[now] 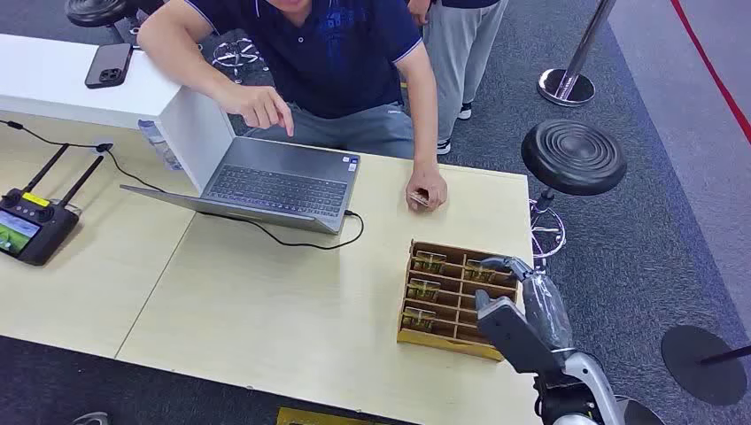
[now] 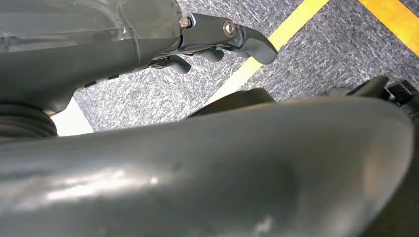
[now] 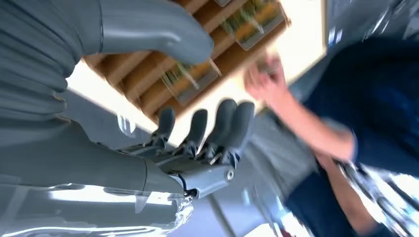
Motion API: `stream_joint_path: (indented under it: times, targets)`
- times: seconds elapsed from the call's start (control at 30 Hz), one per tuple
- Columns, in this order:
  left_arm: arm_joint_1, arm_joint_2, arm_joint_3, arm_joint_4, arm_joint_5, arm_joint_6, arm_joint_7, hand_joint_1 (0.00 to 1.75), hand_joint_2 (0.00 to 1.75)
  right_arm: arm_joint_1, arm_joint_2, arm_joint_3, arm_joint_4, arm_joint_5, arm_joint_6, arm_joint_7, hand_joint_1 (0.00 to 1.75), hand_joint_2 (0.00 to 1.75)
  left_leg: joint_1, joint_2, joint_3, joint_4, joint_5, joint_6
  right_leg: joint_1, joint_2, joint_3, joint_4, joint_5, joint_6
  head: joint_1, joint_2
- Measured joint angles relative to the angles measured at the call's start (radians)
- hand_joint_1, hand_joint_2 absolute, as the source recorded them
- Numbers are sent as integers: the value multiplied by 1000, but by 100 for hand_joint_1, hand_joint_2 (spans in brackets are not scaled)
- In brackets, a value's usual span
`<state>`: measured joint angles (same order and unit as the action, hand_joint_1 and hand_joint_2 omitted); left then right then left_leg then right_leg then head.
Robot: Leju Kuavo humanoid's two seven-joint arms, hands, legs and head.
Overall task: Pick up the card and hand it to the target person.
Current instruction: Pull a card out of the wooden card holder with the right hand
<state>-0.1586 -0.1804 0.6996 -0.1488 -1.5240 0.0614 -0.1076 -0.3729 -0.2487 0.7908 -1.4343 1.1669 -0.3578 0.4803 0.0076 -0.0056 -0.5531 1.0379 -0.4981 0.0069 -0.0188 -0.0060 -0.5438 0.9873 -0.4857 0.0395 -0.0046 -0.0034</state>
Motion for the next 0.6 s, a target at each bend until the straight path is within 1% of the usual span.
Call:
stream_joint_path:
  times: [0.6]
  targets:
    - [0,0,0,0,0,0,0,0,0,0,0,0,1,0,0,0,84,175,0,0,0,0,0,0,0,0,0,0,0,0,0,0]
